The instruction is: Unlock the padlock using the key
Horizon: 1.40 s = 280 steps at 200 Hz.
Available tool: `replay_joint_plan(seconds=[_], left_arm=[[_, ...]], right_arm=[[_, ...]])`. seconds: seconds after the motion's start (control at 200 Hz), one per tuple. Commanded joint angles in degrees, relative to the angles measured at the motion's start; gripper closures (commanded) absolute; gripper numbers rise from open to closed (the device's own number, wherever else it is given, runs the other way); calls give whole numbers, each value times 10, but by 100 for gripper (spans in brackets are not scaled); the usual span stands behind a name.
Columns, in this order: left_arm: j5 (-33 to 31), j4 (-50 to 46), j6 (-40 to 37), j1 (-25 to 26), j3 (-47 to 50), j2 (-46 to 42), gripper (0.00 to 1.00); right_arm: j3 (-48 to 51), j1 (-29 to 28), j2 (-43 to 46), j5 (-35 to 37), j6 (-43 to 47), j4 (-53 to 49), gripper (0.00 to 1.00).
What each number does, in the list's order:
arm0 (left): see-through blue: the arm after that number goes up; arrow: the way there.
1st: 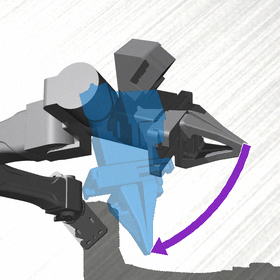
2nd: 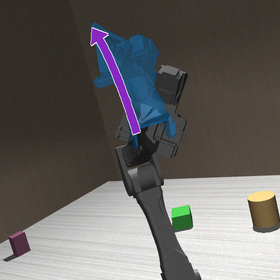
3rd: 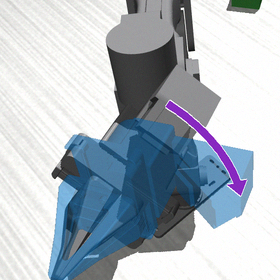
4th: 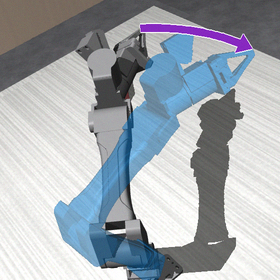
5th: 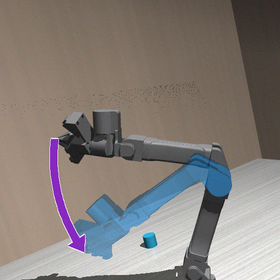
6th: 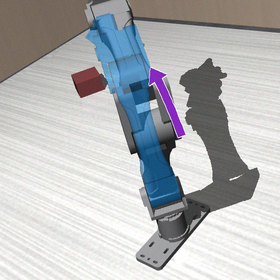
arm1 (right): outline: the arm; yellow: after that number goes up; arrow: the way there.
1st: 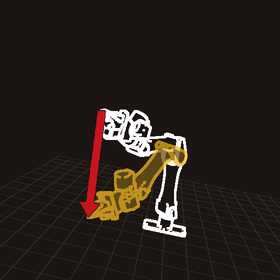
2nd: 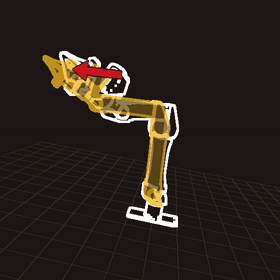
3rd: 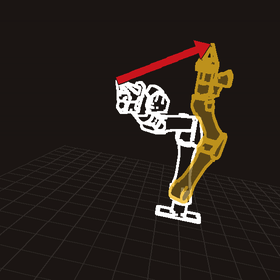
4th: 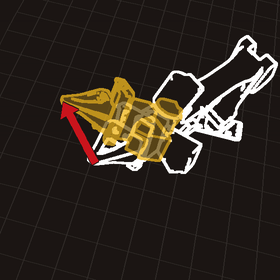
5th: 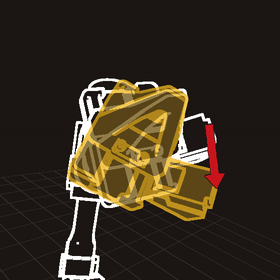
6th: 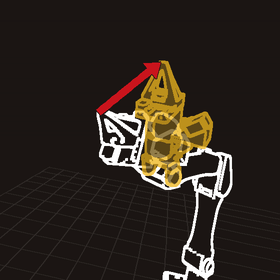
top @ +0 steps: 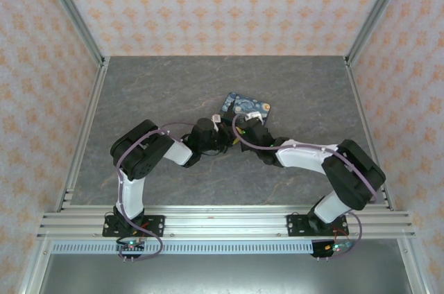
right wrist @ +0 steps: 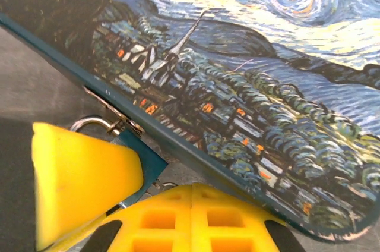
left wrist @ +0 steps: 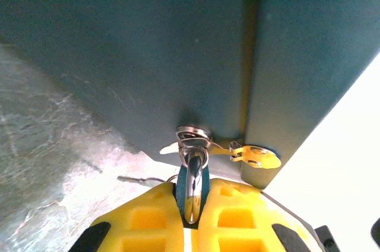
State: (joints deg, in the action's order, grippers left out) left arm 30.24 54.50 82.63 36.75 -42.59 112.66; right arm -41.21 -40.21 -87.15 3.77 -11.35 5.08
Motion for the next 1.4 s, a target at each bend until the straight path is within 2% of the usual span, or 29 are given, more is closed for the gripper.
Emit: replay_joint_plan(seconds=[0.0,0.115,0.235,0.345,0.425,0.545,0.726,0.881,1.071,1.396], left_arm=[[55,7,4,21,13,0,100],[54,3,5,20,10,-3,100],[56,1,8,20,9,-4,100],[58,-4,9,20,8,-8,100],[59,-7,10,20,7,-10,100],[59,-16,6,17,5,-17,100],[62,-22,4,15,3,-19,100],[63,-24,4,13,2,-19,100],[66,-28,3,11,1,-19,100],[69,-24,8,10,2,-27,100]], right_arm=[[5,21,26,-75,-40,39,100],[7,26,40,-86,-34,31,99],[15,26,58,-91,-12,17,77],[21,26,62,-102,31,1,68],[21,26,59,-100,67,-15,66],[13,15,50,-80,110,-36,66],[10,-27,34,-1,162,-44,72],[20,-55,23,72,197,-27,72],[29,-69,18,113,197,-10,71],[1,-85,-39,172,184,-22,77]])
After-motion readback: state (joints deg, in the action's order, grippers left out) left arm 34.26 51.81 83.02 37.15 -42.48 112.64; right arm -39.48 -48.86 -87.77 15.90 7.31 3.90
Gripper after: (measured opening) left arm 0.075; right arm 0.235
